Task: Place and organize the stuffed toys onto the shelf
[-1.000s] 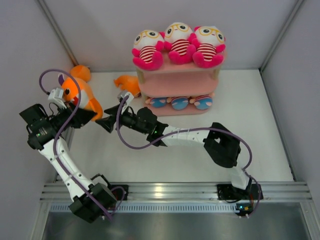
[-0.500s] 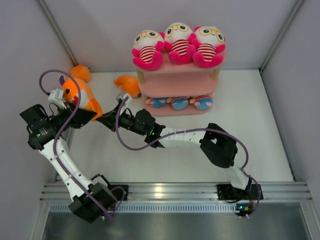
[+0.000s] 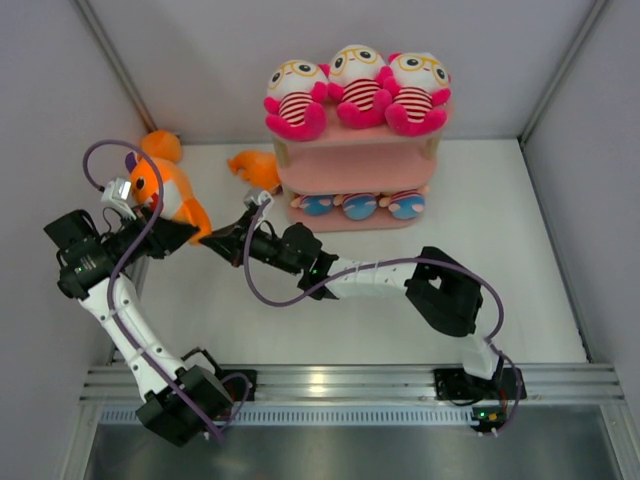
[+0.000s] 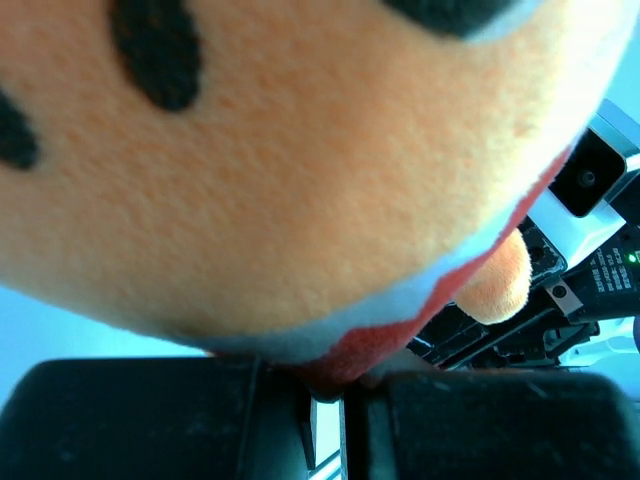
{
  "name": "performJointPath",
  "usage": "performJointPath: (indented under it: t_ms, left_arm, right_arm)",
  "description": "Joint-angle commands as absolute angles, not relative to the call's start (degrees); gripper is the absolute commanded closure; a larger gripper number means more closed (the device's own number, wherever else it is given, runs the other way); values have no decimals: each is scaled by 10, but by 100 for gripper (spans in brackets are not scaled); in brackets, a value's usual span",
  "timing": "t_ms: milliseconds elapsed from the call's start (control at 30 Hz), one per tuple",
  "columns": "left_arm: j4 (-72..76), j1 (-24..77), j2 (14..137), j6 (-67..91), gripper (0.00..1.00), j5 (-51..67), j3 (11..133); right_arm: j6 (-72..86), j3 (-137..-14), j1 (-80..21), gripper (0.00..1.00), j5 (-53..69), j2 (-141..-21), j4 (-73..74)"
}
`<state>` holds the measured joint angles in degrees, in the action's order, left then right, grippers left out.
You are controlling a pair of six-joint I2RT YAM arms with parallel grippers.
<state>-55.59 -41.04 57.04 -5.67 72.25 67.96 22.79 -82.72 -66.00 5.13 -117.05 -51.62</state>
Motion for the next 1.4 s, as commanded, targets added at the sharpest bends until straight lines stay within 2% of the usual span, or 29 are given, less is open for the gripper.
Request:
performJointPath:
  t_ms: [0, 33, 67, 133, 300, 500, 567, 600, 633, 700, 733, 800, 900, 933, 1067, 1167, 1367]
  left_arm:
    - [-551, -412, 564, -62, 100, 779, 682]
    - [-550, -413, 565, -61, 100, 785, 680]
    - [-550, -412, 564, -60, 100, 786, 680]
    - [-550, -412, 563, -55, 100, 790, 679]
    - [-550, -413, 562, -47, 100, 811, 684]
    - [-551, -412, 559, -48, 100, 791, 678]
    - [-551, -412, 559, -49, 100, 793, 678]
    - [-551, -412, 560, -48, 100, 795, 677]
    - [-552, -412, 560, -49, 100, 795, 677]
    - [-550, -411, 560, -50, 100, 794, 676]
    - [-551, -412, 560, -52, 100, 793, 675]
    - [-550, -412, 561, -53, 100, 783, 675]
    - [-550, -411, 561, -57, 71, 766, 675]
    - [-550, -410, 561, -61, 49, 761, 672]
    - [-551, -411, 561, -68, 21, 757, 671]
    - [-550, -411, 564, -69, 6, 753, 675]
    - [-551, -411, 566, -83, 3, 716, 679]
  right_arm:
    - [193, -823, -639, 94, 67, -1134, -548]
    - [190, -823, -638, 59, 68, -1133, -548]
    - [190, -824, -637, 51, 66, -1133, -548]
    - [191, -836, -635, 47, 64, -1137, -542]
    - [208, -877, -633, 47, 55, -1165, -504]
    - [206, -923, -633, 49, 109, -1188, -488]
    - [206, -925, -633, 55, 109, -1189, -488]
    - [205, -925, -633, 60, 108, -1187, -491]
    - [206, -925, -633, 73, 109, -1187, -495]
    - [208, -921, -633, 87, 112, -1184, -501]
    - [207, -918, -633, 97, 112, -1181, -504]
    - [214, -898, -633, 100, 101, -1165, -508]
    - [256, -867, -628, 100, 101, -1137, -493]
    - [281, -861, -620, 100, 105, -1121, -483]
    - [314, -801, -605, 100, 114, -1063, -432]
    - [328, -691, -602, 100, 99, -1005, -435]
    - [353, -564, -585, 100, 124, -887, -382]
